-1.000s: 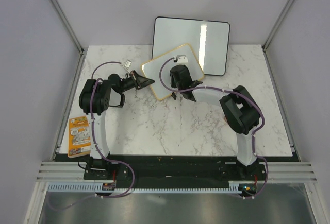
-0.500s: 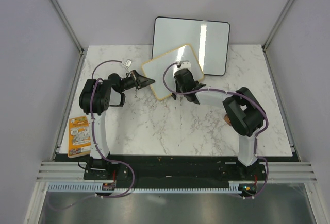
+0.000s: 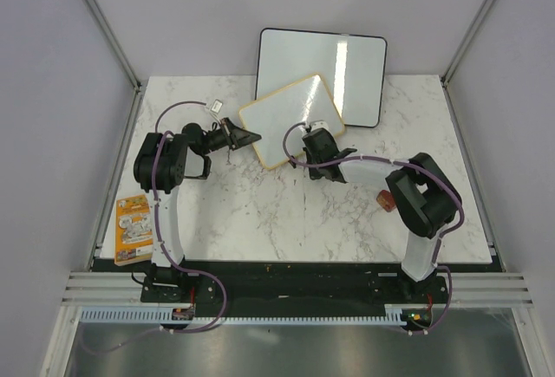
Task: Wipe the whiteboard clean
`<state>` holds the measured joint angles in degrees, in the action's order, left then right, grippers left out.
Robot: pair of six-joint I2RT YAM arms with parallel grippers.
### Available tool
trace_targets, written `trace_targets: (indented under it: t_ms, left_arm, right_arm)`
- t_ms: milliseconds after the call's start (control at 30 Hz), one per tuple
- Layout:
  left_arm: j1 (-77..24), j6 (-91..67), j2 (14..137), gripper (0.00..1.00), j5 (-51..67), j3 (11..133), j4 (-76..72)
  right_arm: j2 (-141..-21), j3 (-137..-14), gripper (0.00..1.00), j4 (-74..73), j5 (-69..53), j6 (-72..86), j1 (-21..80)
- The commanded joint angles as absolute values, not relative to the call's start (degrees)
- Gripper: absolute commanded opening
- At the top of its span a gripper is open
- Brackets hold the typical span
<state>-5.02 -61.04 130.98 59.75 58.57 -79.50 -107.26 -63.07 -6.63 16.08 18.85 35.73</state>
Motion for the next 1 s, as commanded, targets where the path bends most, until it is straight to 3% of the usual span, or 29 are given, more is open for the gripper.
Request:
trace_targets:
  t_ms: [0, 333, 467, 567, 600, 633, 767, 800, 967]
  left_arm:
    - [-6.9, -60.5, 132.6, 0.02, 64.2, 59.9, -95.3]
    - [-7.6, -59.8, 131.9, 0.02, 65.8, 59.7, -95.3]
    - [-7.7, -59.3, 131.0, 0.02, 66.0, 58.7, -95.3]
    - [-7.8, -58.8, 129.7, 0.02, 66.1, 57.7, -95.3]
    - [-7.7, -58.7, 129.5, 0.02, 66.1, 57.6, -95.3]
    - [-7.7, -58.6, 128.9, 0.02, 66.2, 57.3, -95.3]
    - [-7.7, -58.8, 128.2, 0.13, 66.3, 56.9, -95.3]
    - [-7.6, -58.8, 128.1, 0.19, 66.3, 56.8, -95.3]
    - [-7.6, -58.1, 126.7, 0.32, 65.7, 55.3, -95.3]
  right_arm:
    - [-103.5, -56.0, 0.0, -20.7, 12.6, 20.4, 36.8]
    - [-98.0, -51.7, 0.02, -19.1, 11.6, 22.6, 40.0]
    - [-96.3, -50.5, 0.23, -17.6, 11.3, 22.7, 39.9]
    - [-94.6, -50.1, 0.46, -16.7, 11.5, 22.8, 40.0]
    - [-94.1, -50.0, 0.58, -16.5, 11.9, 22.9, 40.0]
    - [-93.1, -49.9, 0.63, -16.4, 12.7, 23.0, 40.0]
    - [-90.3, -49.7, 0.75, -15.6, 15.3, 23.1, 40.0]
    - [-89.0, -49.7, 0.76, -15.4, 16.0, 23.0, 39.9]
    - [-85.2, -50.5, 0.81, -13.8, 21.0, 21.5, 39.1]
